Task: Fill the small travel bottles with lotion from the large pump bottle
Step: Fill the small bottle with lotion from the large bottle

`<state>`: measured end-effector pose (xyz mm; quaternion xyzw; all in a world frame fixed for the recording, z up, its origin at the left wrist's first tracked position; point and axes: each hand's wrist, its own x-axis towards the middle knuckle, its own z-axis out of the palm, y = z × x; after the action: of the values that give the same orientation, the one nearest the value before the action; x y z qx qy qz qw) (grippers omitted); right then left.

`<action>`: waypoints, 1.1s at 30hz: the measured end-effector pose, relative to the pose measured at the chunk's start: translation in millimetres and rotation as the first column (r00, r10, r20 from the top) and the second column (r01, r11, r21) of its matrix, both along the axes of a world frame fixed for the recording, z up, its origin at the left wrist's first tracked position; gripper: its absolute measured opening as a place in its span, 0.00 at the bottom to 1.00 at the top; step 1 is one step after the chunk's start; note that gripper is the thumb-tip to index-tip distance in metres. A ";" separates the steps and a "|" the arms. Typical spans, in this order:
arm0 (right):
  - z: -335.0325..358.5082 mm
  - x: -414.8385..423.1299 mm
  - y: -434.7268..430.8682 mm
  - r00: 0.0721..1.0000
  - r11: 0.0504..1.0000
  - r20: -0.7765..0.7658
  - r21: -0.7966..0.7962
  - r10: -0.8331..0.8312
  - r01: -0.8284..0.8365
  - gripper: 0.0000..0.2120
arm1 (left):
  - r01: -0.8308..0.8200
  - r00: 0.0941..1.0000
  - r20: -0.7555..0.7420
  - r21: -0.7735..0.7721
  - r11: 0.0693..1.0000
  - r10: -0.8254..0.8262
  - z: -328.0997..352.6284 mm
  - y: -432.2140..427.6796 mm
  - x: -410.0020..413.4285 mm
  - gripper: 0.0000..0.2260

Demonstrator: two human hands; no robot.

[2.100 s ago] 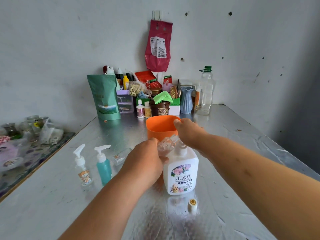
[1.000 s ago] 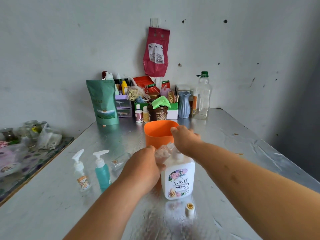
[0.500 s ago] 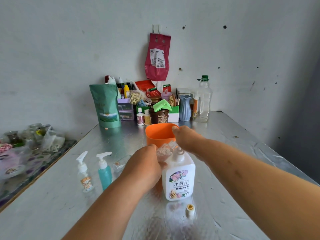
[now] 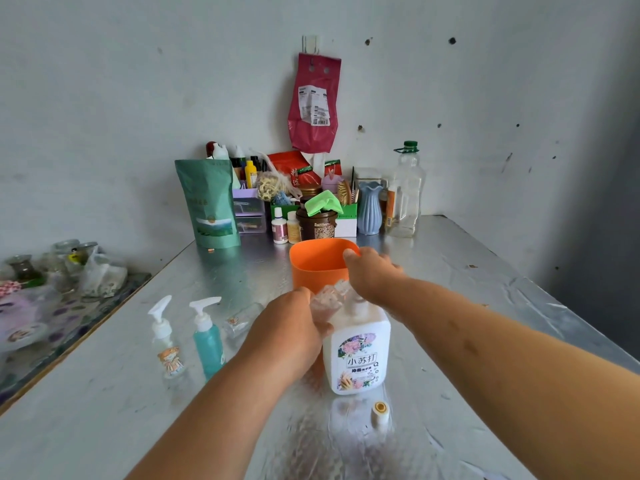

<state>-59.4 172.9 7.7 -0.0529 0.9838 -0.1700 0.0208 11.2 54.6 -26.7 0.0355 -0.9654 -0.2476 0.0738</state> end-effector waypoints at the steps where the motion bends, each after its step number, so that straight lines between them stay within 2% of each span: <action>1: 4.6 4.2 2.2 1.000 0.999 0.015 -0.034 0.002 -0.002 0.17 | 0.002 1.000 0.000 0.005 1.000 -0.002 1.3 0.2 0.4 0.13; 6: 12.5 8.8 3.4 0.999 0.999 -0.037 -0.023 0.021 -0.021 0.17 | 0.003 1.000 0.006 0.030 1.000 -0.003 6.0 1.1 1.5 0.13; 9: 12.1 6.6 3.3 1.000 0.999 -0.008 -0.049 0.010 -0.010 0.17 | 0.005 1.000 0.002 0.027 1.000 -0.005 6.7 0.5 1.1 0.12; 15: 1.5 -6.6 3.2 1.000 0.980 0.026 -0.197 -0.002 0.007 0.21 | 0.011 1.000 0.000 0.022 1.000 -0.011 5.0 -0.4 -1.9 0.13; 18: -3.7 -6.6 4.5 1.000 0.975 0.016 -0.219 -0.020 0.023 0.21 | 0.011 1.000 -0.010 0.006 1.000 -0.011 2.7 -0.7 -2.0 0.12; 21: -4.7 -1.1 4.2 1.000 0.989 -0.001 -0.150 -0.006 0.006 0.17 | 0.013 1.000 -0.004 -0.007 1.000 -0.013 0.0 -0.4 -1.5 0.12; 25: -2.3 3.4 -0.6 1.000 0.997 -0.011 -0.075 -0.009 0.009 0.20 | 0.009 1.000 0.006 -0.008 1.000 -0.009 -1.3 0.3 2.4 0.11; 33: 21.2 22.7 4.4 1.000 0.997 0.007 -0.071 0.019 -0.018 0.21 | 0.009 1.000 -0.002 -0.006 1.000 -0.009 8.3 1.4 7.8 0.12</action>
<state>-36.8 177.2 28.9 -0.0620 0.9766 -0.2046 0.0243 19.0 56.0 -18.5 0.0309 -0.9663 -0.2448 0.0736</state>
